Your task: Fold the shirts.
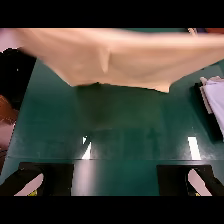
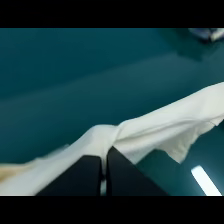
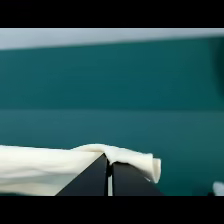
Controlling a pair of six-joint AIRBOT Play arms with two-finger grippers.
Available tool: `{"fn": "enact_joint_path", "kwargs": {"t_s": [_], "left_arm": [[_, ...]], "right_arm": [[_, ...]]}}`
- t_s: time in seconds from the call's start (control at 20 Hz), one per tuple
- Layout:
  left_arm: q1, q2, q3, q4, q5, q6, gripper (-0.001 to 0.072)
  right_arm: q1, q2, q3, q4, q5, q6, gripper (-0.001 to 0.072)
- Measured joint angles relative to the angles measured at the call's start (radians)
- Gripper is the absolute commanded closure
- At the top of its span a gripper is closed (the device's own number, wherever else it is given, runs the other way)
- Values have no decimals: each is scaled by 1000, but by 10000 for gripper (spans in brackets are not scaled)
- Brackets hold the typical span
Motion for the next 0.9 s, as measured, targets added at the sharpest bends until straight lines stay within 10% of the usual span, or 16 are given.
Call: {"fn": "enact_joint_path", "kwargs": {"t_s": [0.4, 0.9], "left_arm": [[-1, 59, 323, 27, 105, -10, 683], [0, -93, -201, 191, 130, -60, 681]], "right_arm": [[-167, -4, 399, 3, 103, 23, 696], [-9, -374, 322, -128, 354, 103, 696]]}}
